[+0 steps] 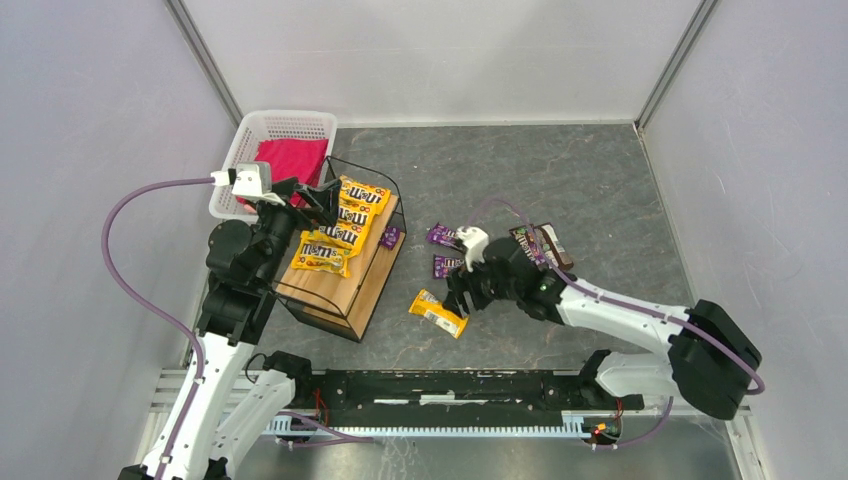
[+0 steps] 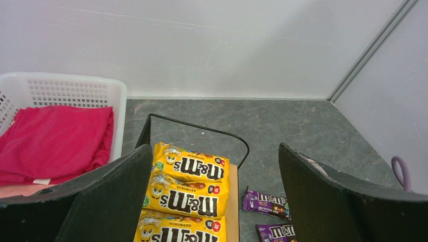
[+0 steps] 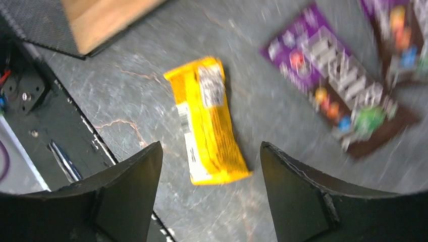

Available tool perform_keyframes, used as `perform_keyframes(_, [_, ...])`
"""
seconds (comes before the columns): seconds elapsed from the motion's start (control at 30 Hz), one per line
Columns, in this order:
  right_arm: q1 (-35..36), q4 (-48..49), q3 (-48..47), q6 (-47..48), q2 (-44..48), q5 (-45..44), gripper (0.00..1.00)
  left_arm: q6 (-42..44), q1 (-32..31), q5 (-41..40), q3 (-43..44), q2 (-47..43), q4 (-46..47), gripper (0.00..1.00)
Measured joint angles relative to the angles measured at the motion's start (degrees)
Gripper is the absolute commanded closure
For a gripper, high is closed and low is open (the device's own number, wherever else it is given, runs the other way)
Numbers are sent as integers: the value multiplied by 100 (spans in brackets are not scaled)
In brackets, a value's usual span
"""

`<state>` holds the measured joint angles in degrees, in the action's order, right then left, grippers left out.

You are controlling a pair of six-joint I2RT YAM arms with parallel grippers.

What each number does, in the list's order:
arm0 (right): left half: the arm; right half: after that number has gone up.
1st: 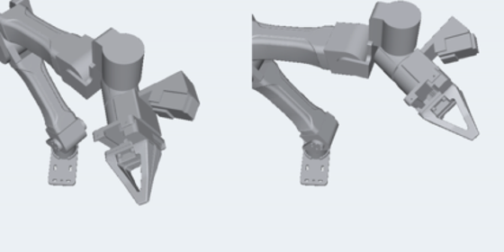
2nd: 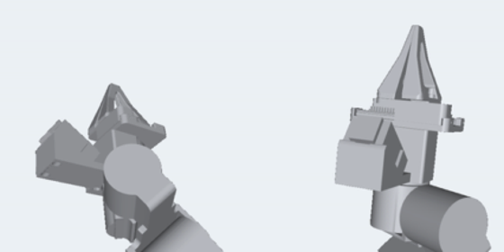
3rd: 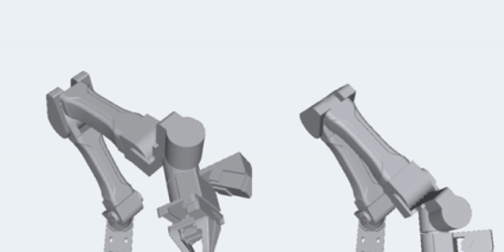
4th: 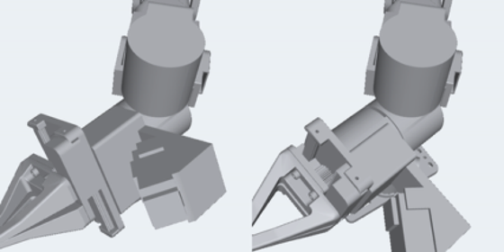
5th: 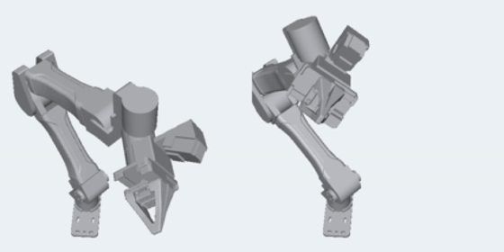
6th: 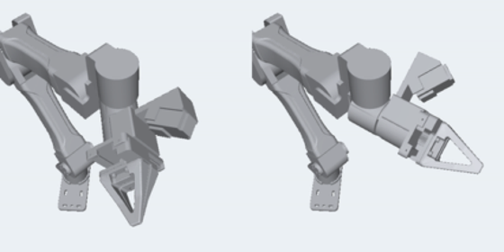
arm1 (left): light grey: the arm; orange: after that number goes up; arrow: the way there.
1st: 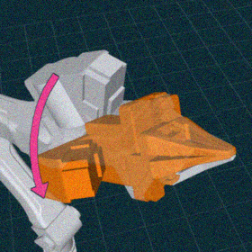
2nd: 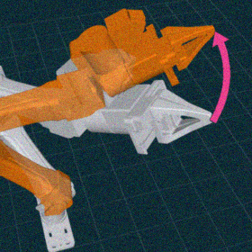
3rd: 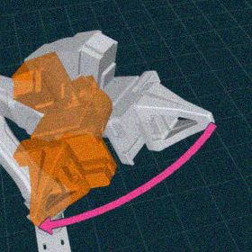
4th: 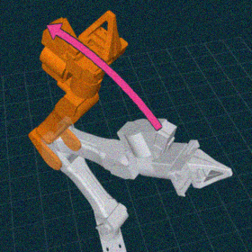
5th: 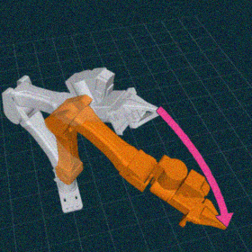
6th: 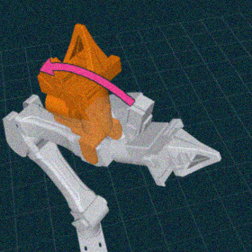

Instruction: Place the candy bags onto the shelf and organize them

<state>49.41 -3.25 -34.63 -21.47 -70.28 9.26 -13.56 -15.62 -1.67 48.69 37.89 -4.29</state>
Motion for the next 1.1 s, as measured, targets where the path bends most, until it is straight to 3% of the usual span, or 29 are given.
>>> perform_keyframes(0.13, [48, 52, -863, 1572, -487, 608, 20, 0, 0, 33, 0, -26, -2, 0])
perform_keyframes(0.27, [103, 210, -1064, 2667, -898, 1342, 22, 0, 0, 33, 0, -55, 0, 0])
perform_keyframes(0.5, [-15, -343, -2393, 4317, -2592, 2664, 29, 0, 0, 70, 0, -81, 0, 0])
perform_keyframes(0.97, [-195, -1102, -2966, 5108, -3582, 3189, 41, 0, 0, 72, 2, -118, 0, 0])
perform_keyframes(1.1, [-195, -1167, -2966, 5184, -3744, 3235, 49, 0, 0, 72, 2, -118, 0, 0])
